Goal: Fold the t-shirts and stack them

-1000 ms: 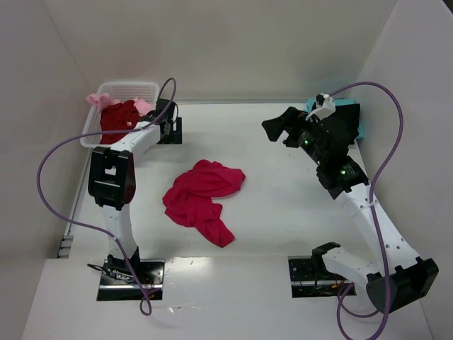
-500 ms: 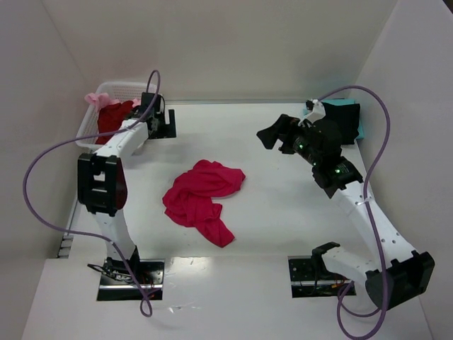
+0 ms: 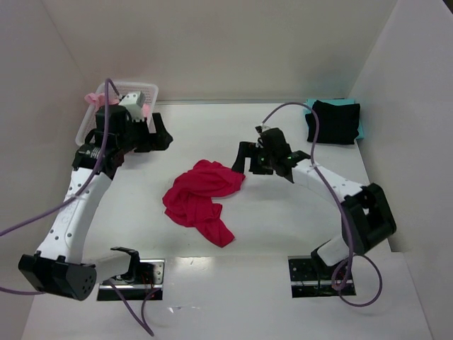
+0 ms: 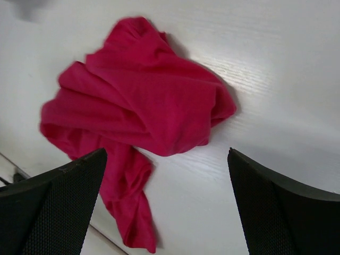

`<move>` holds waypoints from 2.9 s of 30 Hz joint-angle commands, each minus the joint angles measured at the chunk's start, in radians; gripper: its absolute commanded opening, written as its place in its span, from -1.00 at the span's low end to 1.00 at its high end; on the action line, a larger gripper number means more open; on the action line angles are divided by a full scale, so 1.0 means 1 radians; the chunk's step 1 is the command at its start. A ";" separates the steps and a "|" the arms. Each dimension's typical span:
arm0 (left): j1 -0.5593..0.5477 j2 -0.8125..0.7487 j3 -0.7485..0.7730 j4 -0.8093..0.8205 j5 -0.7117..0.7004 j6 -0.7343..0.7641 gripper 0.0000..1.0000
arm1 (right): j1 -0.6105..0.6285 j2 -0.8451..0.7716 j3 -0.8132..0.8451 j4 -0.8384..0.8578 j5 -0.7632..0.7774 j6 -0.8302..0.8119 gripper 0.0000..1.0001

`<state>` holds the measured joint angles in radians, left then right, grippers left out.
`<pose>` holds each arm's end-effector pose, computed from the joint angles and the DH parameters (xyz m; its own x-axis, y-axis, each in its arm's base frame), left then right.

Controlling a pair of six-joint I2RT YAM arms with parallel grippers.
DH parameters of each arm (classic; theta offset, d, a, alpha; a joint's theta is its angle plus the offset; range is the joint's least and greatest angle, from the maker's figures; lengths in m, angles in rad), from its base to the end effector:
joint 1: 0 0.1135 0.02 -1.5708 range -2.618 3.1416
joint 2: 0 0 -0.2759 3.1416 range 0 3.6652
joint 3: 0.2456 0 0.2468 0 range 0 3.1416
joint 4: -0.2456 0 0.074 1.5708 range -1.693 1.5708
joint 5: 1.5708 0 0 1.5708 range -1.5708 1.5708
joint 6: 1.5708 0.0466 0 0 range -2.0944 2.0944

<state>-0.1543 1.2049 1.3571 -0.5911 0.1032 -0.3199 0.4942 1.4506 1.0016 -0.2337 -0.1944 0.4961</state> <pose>0.2540 -0.0444 0.4156 -0.4756 -0.2426 -0.8455 0.1006 0.9399 -0.3262 0.2788 0.1604 0.2620 -0.7728 0.1142 -0.6243 -0.2609 0.8396 0.4765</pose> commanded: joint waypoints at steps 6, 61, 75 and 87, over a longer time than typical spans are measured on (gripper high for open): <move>-0.002 -0.107 -0.134 -0.087 0.107 -0.064 1.00 | 0.067 0.181 0.086 0.003 0.007 -0.010 0.86; -0.418 0.605 0.005 0.309 0.141 -0.002 0.86 | 0.015 -0.107 0.333 -0.165 0.591 0.054 -0.99; -0.507 0.807 0.161 0.329 -0.025 0.071 0.79 | -0.223 -0.227 0.063 -0.127 0.432 0.142 -0.93; -0.557 0.924 0.329 0.352 -0.059 0.143 0.74 | -0.253 -0.226 0.023 -0.185 0.552 0.179 -0.93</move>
<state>-0.7113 2.1174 1.6268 -0.2836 0.0708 -0.2096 0.2604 1.2346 1.0264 -0.4110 0.2966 0.6430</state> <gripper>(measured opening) 0.877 0.039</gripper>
